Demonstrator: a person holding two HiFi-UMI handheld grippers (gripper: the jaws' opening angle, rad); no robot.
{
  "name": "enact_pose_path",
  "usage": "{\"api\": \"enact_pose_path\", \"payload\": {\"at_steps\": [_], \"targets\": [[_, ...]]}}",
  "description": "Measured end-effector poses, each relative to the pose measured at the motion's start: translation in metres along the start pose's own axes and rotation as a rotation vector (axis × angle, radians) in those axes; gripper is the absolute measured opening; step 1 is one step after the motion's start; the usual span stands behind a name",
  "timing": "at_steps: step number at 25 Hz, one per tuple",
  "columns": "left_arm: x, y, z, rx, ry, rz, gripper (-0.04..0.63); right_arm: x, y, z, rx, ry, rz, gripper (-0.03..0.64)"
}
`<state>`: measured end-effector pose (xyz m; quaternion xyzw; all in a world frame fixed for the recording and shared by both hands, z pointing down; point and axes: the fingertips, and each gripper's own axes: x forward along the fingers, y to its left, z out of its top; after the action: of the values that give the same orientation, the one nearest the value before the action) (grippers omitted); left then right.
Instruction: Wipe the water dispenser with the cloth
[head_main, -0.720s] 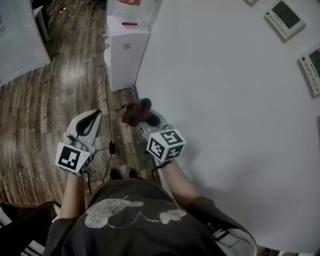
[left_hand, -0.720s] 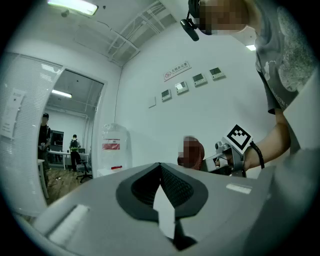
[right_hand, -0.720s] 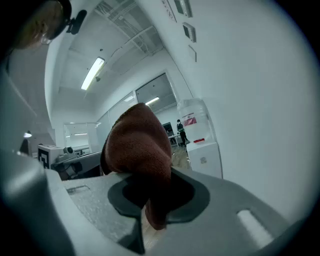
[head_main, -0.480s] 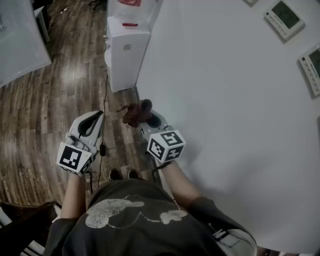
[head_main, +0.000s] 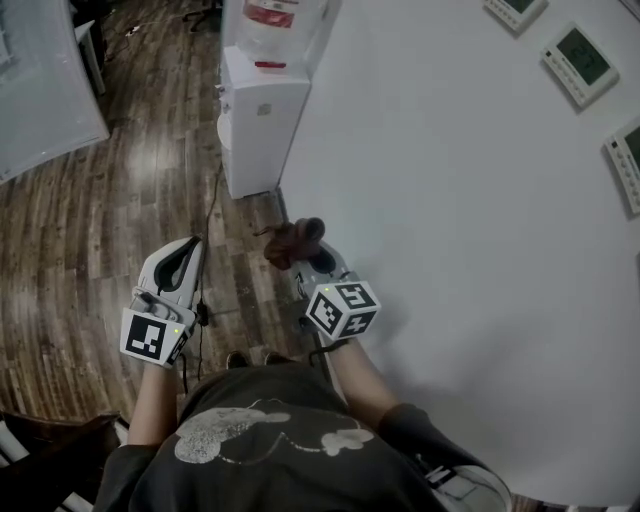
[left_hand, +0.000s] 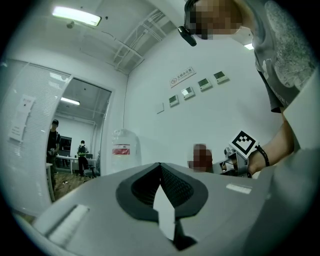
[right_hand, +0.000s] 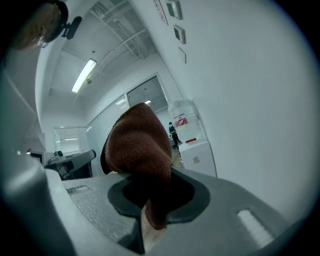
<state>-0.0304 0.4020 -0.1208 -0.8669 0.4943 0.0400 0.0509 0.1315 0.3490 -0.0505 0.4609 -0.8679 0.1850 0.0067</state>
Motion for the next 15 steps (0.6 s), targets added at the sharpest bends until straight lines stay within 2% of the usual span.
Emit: {"api": "enact_pose_path", "payload": {"at_steps": [4,10,13,15], "targets": [[-0.003,0.015,-0.01,-0.043,0.022,-0.002,0.018,0.007,-0.002,-0.008,0.01,-0.004,-0.03,0.057],[-0.002,0.043,-0.018,-0.049,0.026,0.012,0.018,0.02,-0.006,-0.021,0.017,0.025,-0.056,0.057],[0.01,0.044,-0.017,-0.012,0.001,-0.034,0.018,0.035,-0.018,-0.019,0.014,0.03,-0.061,0.057],[0.025,0.051,-0.02,-0.017,-0.004,-0.053,0.018,0.052,-0.031,-0.016,0.022,0.032,-0.065,0.057]]}}
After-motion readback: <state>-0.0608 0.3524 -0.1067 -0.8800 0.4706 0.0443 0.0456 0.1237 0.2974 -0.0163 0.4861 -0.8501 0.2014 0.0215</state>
